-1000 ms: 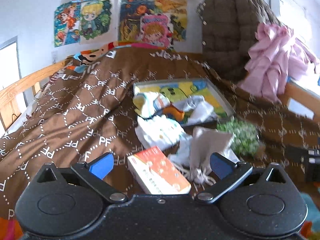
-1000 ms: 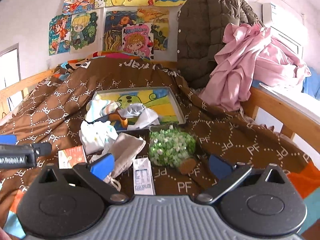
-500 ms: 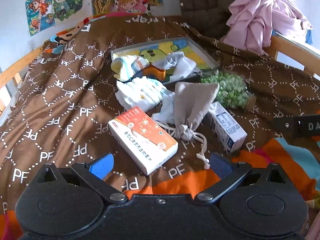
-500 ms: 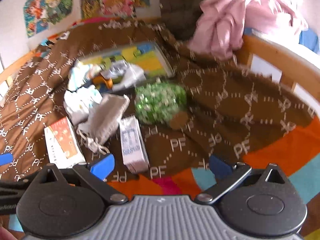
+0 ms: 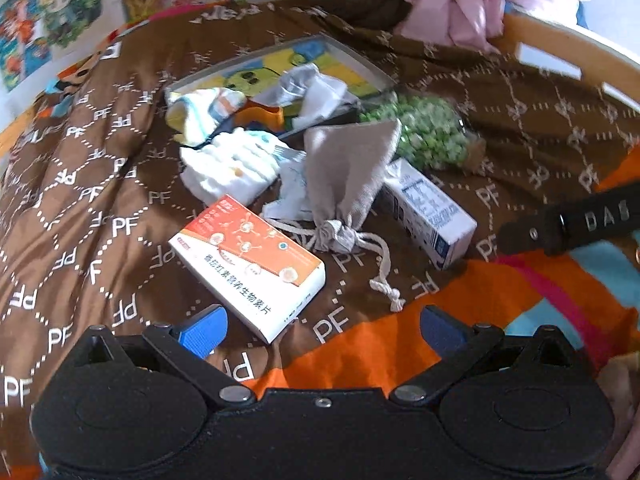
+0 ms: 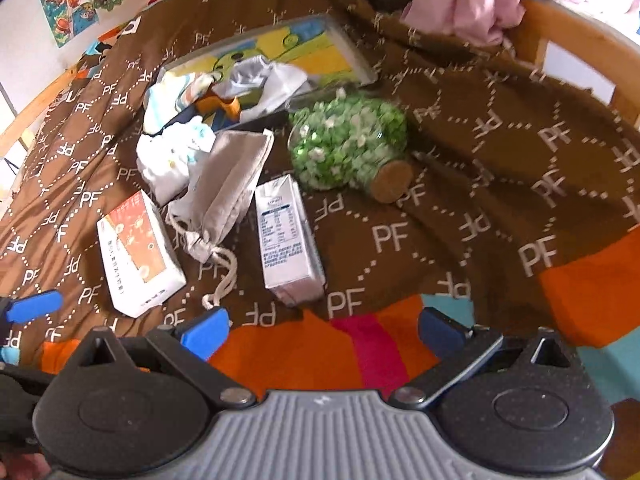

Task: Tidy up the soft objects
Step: 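Move both tools back down to the pile of soft items, then grasp the white wipes packet with left tool while right tool grasps the beige cloth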

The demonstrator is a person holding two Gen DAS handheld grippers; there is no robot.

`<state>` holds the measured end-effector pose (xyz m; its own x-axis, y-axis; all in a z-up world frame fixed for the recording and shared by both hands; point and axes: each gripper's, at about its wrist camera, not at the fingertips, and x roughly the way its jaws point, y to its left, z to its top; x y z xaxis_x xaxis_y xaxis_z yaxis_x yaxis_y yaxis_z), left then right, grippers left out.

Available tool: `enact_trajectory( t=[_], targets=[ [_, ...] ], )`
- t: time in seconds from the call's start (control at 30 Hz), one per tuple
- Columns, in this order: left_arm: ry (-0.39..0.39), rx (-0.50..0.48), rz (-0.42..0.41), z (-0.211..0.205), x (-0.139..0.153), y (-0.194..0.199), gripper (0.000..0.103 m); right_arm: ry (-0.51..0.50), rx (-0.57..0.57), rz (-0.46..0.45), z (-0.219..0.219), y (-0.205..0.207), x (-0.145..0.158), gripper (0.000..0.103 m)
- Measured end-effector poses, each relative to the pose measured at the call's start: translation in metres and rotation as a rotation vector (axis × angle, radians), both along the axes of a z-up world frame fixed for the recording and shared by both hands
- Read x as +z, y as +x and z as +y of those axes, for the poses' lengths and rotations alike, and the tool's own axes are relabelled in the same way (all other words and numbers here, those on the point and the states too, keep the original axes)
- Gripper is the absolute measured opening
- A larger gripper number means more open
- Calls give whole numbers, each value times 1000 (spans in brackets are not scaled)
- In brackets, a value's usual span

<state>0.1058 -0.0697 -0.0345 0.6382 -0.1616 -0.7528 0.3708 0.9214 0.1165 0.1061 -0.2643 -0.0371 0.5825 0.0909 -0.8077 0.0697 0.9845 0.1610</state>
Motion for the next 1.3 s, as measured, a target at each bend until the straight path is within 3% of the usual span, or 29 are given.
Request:
enact_trajectory(
  t=[0.3, 0.53, 0.73, 1.0, 1.3],
  targets=[
    [127, -125, -23, -11, -10, 15, 102, -29, 1, 35, 0, 23, -13, 103],
    [82, -79, -34, 3, -4, 40, 102, -142, 75, -38, 19, 27, -7, 103],
    [139, -59, -125, 11, -6, 60, 102, -223, 154, -78, 36, 35, -7, 103],
    [76, 11, -168, 25, -4, 81, 102, -295, 250, -175, 53, 46, -6, 103],
    [27, 77, -214, 40, -6, 100, 102, -236, 320, -225, 60, 59, -8, 103]
  ],
)
